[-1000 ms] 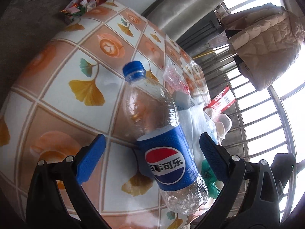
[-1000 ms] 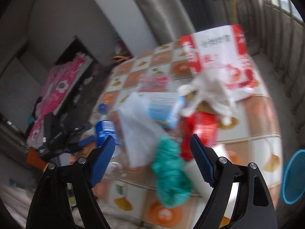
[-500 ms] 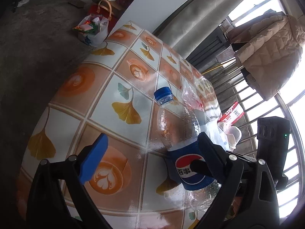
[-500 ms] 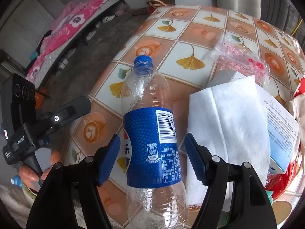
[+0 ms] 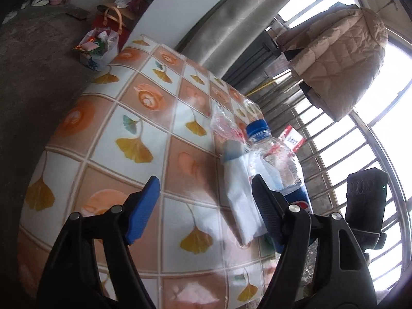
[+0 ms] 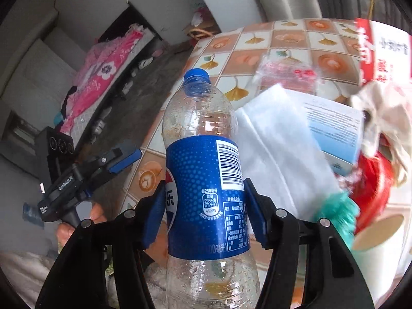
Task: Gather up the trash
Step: 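Grasp the green plastic bag with the left tool and lift it, then carry bag and bottle to the blue wastebasket and release both, then return both tools to the table toward the white tissue and cup, then pinch the white tissue with the left tool while the right tool grasps the paper cup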
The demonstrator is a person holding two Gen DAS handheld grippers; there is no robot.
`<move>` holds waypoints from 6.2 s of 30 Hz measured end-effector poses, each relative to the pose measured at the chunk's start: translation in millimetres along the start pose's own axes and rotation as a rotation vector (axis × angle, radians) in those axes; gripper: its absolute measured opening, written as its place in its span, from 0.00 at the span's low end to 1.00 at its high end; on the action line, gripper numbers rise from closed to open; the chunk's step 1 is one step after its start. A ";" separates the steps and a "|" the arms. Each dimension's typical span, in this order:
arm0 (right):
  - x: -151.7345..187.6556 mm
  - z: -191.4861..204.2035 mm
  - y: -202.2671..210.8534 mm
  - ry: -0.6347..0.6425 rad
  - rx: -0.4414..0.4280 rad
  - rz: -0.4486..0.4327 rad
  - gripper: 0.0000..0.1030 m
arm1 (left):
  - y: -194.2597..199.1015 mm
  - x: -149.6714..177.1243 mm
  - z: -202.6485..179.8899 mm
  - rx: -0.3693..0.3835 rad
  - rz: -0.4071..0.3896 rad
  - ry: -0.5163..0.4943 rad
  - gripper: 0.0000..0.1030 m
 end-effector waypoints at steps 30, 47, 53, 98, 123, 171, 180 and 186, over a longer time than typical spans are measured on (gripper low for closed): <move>117.3 -146.2 122.7 -0.387 0.161 -0.247 0.56 | -143.6 116.8 -139.8 0.053 0.459 -0.151 0.17; 155.9 -158.0 170.7 -0.425 0.097 -0.394 0.56 | -67.8 115.9 -201.7 0.063 0.329 -0.418 0.12; 184.0 -175.0 199.6 -0.488 0.113 -0.471 0.56 | -80.9 131.6 -258.1 0.125 0.354 -0.553 0.12; 441.8 -497.6 182.8 -1.609 -0.176 -0.881 0.71 | -381.9 384.5 -508.3 0.186 0.824 -1.076 0.39; 281.0 -284.1 254.8 -0.815 0.557 -0.650 0.91 | -97.2 68.3 -386.4 0.213 0.328 -0.804 0.80; 59.1 -127.7 47.3 -0.220 0.207 -0.037 0.88 | -127.9 16.9 -60.8 -0.097 0.258 -0.257 0.14; 63.6 -137.1 37.2 -0.281 0.237 -0.006 0.73 | -111.9 13.8 -59.1 -0.058 0.229 -0.245 0.01; 73.3 -142.8 40.9 -0.345 0.207 -0.031 0.68 | -99.6 10.4 -61.6 -0.032 0.204 -0.237 0.00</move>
Point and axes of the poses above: each gripper's, at about its wrist camera, not at the fingertips, and y roughly against the way its jaws point, z to its left, x to its underside, the point moved 1 cm from there along -y, roughly the way its jaws point
